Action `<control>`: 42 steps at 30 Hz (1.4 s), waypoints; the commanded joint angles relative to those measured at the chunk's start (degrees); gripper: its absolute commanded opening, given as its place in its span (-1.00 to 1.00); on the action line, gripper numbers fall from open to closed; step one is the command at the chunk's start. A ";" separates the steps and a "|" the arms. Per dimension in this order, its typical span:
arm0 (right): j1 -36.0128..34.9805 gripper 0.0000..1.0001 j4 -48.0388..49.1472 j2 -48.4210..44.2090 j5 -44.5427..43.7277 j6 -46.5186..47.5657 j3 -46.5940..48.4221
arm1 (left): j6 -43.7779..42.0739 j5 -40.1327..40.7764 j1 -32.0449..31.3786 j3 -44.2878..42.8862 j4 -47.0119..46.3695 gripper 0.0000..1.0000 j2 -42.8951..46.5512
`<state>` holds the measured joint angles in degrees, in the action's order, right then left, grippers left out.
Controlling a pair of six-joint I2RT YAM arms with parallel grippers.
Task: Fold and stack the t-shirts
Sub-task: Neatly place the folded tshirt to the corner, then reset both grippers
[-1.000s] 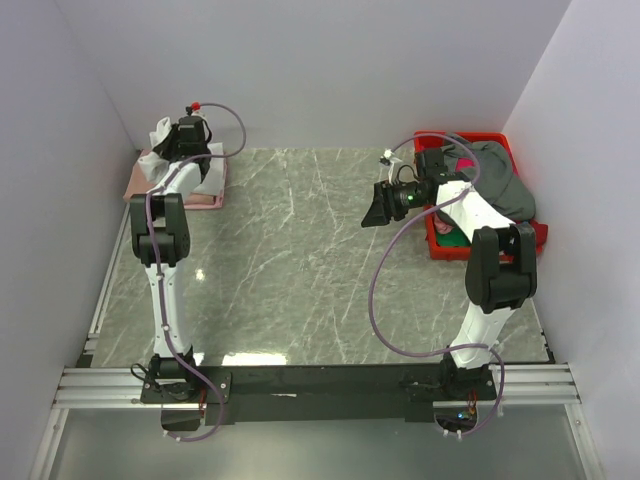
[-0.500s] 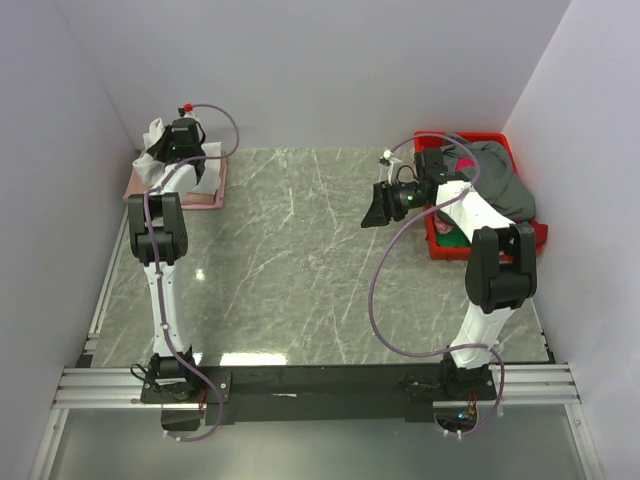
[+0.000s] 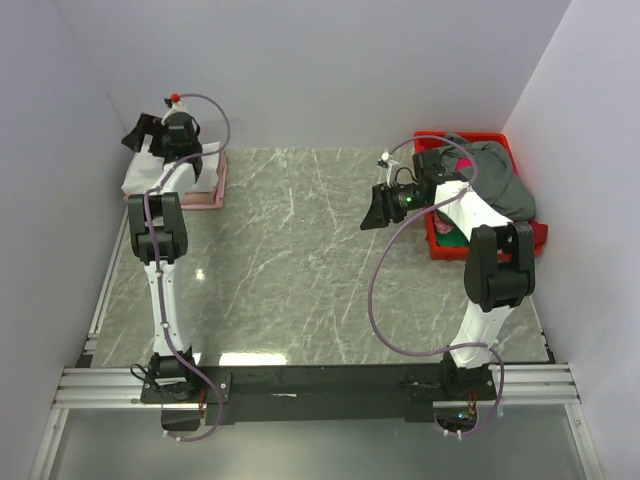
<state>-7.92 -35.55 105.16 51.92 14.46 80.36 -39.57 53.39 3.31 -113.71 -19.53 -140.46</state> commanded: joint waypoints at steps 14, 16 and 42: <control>-0.78 0.25 -4.26 -4.79 -6.73 9.00 2.96 | 48.52 -44.90 -0.42 10.13 33.53 0.99 43.49; -0.78 0.25 -4.18 -7.77 -9.98 9.97 3.14 | 54.76 -54.55 1.34 20.78 31.75 0.99 53.13; 0.01 0.92 25.61 -53.66 -64.93 -15.16 -26.20 | 60.58 -71.93 6.01 67.66 36.76 0.99 99.33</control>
<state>-8.21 -15.84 54.92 -8.45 0.69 55.59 19.94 -16.88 9.28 -47.03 19.40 -41.34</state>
